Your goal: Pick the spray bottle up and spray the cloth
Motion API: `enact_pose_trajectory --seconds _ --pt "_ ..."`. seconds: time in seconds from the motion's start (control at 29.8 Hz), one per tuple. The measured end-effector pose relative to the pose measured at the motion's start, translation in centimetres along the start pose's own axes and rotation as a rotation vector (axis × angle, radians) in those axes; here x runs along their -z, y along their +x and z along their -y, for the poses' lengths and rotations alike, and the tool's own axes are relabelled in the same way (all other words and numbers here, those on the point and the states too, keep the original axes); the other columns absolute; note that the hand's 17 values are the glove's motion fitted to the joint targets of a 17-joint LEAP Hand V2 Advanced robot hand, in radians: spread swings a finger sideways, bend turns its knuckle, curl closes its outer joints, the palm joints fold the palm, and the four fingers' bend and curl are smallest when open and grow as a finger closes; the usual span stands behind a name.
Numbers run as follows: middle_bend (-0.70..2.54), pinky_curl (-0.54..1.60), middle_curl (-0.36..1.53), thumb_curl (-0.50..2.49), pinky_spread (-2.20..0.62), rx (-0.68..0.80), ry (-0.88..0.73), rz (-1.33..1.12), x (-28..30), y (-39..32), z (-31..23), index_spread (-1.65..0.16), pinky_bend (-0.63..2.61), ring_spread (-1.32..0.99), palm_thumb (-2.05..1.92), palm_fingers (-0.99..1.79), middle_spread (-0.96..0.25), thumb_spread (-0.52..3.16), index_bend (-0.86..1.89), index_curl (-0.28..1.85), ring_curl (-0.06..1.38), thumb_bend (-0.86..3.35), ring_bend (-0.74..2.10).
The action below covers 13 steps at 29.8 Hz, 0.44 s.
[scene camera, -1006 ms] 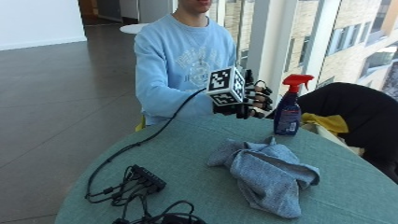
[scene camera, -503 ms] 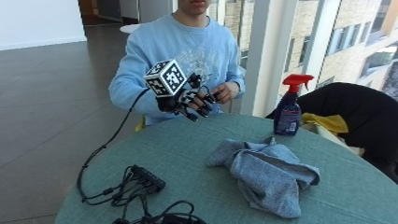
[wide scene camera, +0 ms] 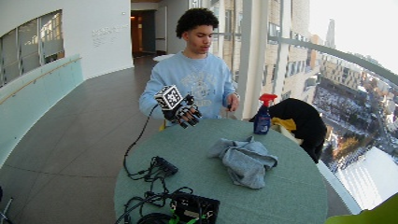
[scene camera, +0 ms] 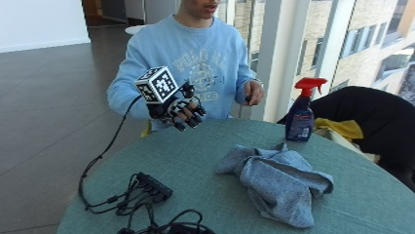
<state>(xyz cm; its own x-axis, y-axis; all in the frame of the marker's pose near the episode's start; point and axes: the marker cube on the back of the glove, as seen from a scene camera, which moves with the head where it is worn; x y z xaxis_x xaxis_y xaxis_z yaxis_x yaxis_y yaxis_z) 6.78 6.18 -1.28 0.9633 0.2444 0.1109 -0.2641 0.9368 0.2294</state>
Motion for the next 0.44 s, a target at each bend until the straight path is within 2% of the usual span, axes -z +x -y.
enact_pose_trajectory --seconds 0.44 --pt "0.26 0.32 0.44 0.38 0.22 -0.013 -0.015 -0.030 -0.09 0.58 -1.10 -0.31 0.17 -0.03 0.72 0.82 -0.09 1.16 0.15 0.31 0.35 -0.01 0.27"
